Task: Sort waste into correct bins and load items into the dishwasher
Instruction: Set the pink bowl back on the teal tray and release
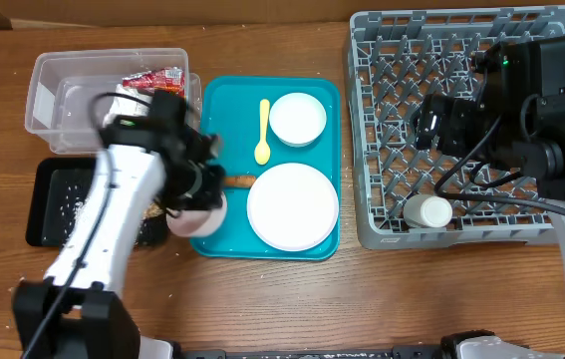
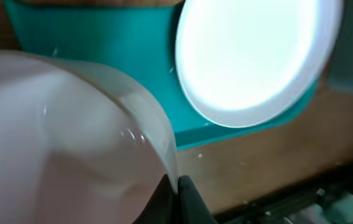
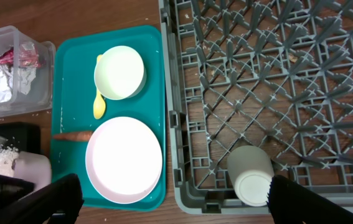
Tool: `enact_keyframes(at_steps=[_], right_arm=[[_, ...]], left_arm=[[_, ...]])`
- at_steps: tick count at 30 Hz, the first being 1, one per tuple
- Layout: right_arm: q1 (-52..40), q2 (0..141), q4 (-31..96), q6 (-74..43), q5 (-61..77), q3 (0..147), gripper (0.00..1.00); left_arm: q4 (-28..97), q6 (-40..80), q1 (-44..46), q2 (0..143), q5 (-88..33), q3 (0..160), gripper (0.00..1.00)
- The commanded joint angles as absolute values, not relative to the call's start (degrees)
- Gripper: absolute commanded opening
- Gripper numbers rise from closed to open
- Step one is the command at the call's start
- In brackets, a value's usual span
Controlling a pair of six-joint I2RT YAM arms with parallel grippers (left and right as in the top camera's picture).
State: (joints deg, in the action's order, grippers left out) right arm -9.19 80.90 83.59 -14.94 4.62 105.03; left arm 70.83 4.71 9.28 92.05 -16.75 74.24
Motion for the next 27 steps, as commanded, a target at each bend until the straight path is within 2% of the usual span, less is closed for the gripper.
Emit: enact_keyframes(at_steps=[1,9,18,27], right_arm=[[-9.3,80.8,83.3,-14.5,3.9,106.5,0.98],[-9.3,80.8,83.3,-14.5,3.9,106.5,0.98],[-9.3,80.8,83.2,-14.5,3.9,106.5,0.98],[-9.3,80.8,82.8,-14.5,3.9,106.5,0.98]], left_arm=[[66.4,14.5,13.6,91.8,-5.4,68.6,0.04],[55.9,17.0,16.2,91.8,-4.5,60.5,0.04],[51.9,17.0,17.0,91.8,-6.7,60.5,0.04],[51.1,16.7,24.1,91.9,-3.9,60.5,0.04]])
